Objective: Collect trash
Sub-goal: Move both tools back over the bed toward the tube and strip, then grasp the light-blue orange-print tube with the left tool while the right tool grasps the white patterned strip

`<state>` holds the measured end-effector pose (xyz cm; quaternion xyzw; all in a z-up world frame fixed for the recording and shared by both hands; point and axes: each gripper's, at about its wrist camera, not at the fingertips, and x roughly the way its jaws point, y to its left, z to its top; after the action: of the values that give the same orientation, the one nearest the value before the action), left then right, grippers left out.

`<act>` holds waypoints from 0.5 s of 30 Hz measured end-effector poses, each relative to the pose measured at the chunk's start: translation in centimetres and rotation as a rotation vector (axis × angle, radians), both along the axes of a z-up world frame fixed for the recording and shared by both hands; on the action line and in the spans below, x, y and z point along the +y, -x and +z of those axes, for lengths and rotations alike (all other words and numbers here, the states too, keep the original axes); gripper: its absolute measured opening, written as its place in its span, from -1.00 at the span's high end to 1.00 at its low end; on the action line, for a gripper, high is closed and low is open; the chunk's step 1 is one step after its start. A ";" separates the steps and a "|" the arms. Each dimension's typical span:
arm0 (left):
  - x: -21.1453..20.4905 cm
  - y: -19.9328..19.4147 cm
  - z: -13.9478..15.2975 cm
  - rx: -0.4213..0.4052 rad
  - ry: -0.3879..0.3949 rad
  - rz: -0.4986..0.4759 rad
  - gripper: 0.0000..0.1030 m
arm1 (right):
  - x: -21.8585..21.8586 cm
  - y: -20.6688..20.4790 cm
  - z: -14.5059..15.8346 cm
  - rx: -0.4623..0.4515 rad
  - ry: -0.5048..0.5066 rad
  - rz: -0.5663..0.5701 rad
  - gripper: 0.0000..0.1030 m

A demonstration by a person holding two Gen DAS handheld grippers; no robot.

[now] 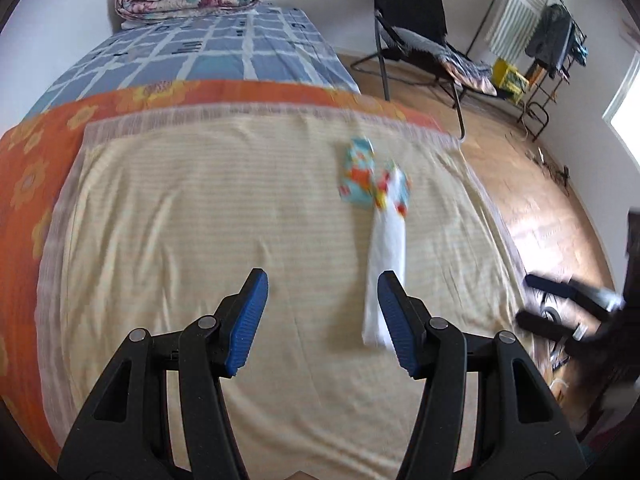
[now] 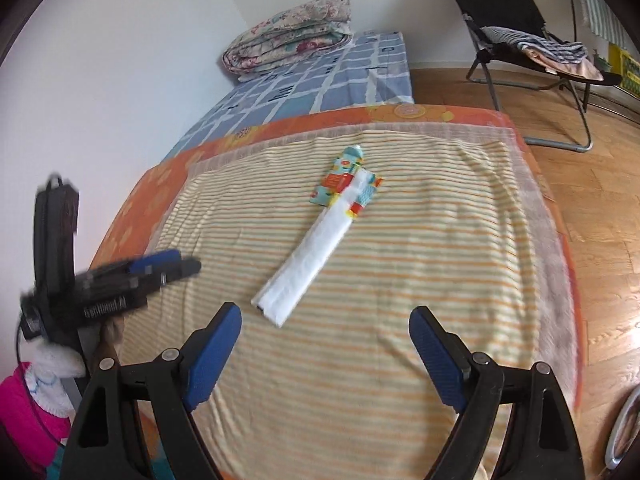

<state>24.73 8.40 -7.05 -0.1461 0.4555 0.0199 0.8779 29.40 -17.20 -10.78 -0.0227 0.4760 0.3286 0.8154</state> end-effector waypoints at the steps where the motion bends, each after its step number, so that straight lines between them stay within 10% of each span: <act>1: 0.6 -0.9 0.1 -0.010 -0.002 0.008 -0.14 | 0.9 -0.5 -0.5 0.002 0.008 0.007 -0.71; 15: 5.1 -8.7 -3.8 -0.001 0.062 0.040 -0.14 | 8.9 -7.7 -8.1 -0.012 0.162 -0.044 -0.48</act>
<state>33.46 13.51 -10.82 -0.1823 0.4527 0.0230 0.8725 37.13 -8.32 -18.92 -0.0803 0.4965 0.2710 0.8207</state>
